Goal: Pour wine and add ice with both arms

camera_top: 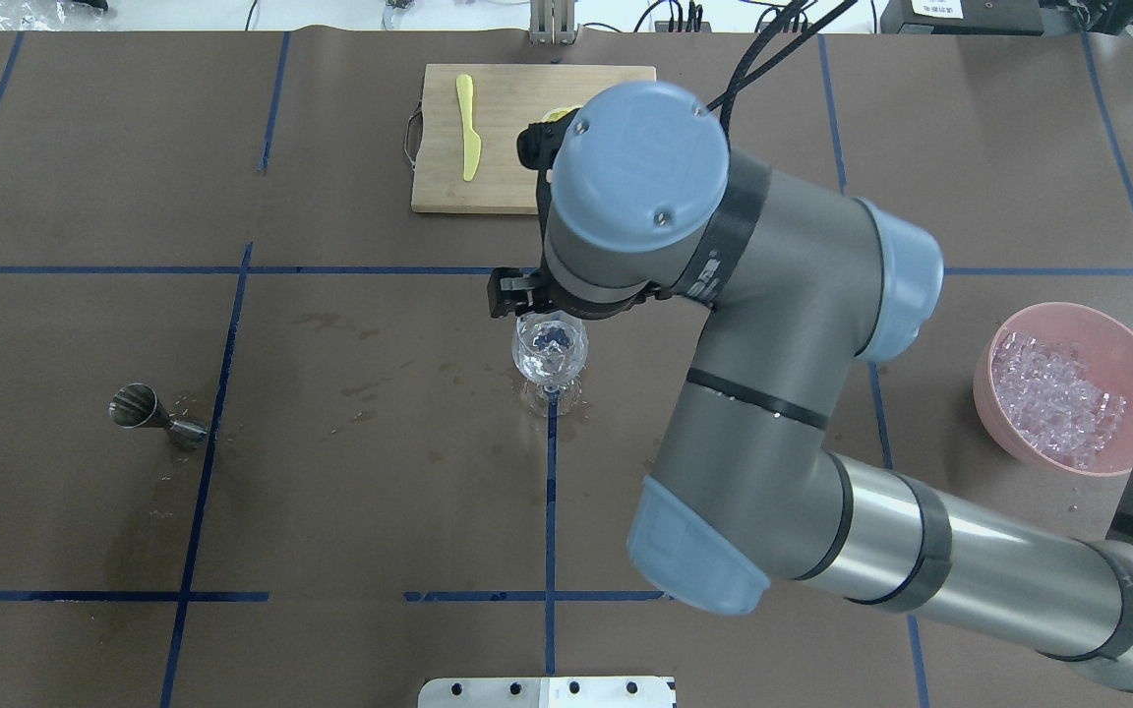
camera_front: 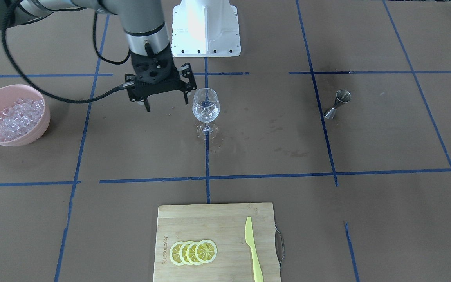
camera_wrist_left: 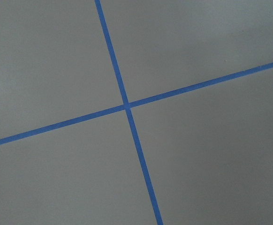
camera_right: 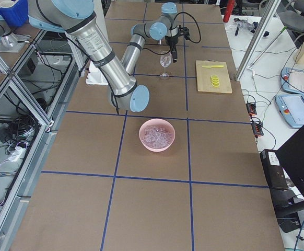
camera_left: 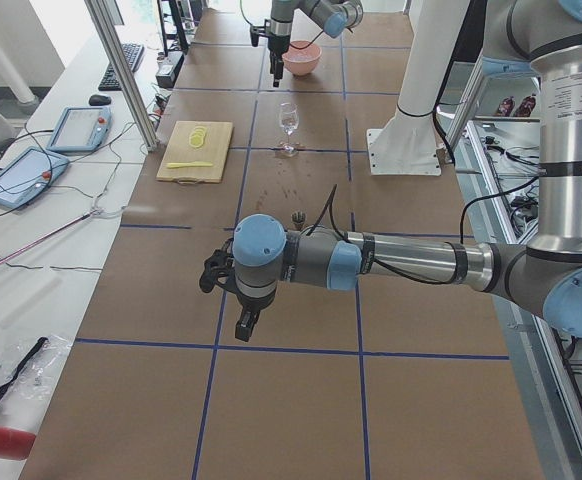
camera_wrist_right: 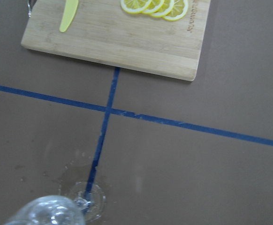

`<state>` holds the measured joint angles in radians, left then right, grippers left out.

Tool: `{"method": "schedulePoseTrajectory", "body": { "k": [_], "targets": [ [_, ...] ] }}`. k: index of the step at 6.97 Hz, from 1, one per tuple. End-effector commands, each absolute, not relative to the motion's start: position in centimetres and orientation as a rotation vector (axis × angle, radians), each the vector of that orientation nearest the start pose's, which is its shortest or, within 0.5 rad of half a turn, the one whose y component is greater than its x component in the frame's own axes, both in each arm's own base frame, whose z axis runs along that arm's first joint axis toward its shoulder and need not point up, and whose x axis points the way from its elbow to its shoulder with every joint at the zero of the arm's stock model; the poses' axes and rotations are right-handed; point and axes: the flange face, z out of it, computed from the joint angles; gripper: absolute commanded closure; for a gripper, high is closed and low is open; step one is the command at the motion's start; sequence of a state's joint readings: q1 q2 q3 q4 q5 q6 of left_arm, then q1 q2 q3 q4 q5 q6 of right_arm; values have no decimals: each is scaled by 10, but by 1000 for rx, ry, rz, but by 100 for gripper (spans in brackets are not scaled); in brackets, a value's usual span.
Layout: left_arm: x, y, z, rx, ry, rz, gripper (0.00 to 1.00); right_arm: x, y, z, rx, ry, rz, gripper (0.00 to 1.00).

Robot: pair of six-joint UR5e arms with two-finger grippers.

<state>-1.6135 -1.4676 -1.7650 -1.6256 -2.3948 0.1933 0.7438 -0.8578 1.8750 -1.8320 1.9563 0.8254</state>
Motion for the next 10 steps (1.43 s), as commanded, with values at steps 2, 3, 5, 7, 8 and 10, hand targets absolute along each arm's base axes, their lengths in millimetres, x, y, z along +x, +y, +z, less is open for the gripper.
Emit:
{"method": "schedulePoseTrajectory", "body": {
  "k": [2,3,5,7,8,10],
  "targets": [
    [-81,-440,616,205,805,185,0,-239,-529,288,247,-725,-362,0],
    [-81,-438,614,208,805,185,0,-185,-531,351,239,-664,-447,0],
    [-81,-438,614,208,805,185,0,-77,-511,450,201,-647,-524,0],
    [-81,-437,614,208,805,185,0,15,-453,554,74,-668,-390,0],
    [-82,-437,613,212,804,184,0,45,-431,598,11,-668,-314,0],
    [-82,-437,613,210,804,184,0,60,-399,669,-22,-680,-259,0]
  ]
}}
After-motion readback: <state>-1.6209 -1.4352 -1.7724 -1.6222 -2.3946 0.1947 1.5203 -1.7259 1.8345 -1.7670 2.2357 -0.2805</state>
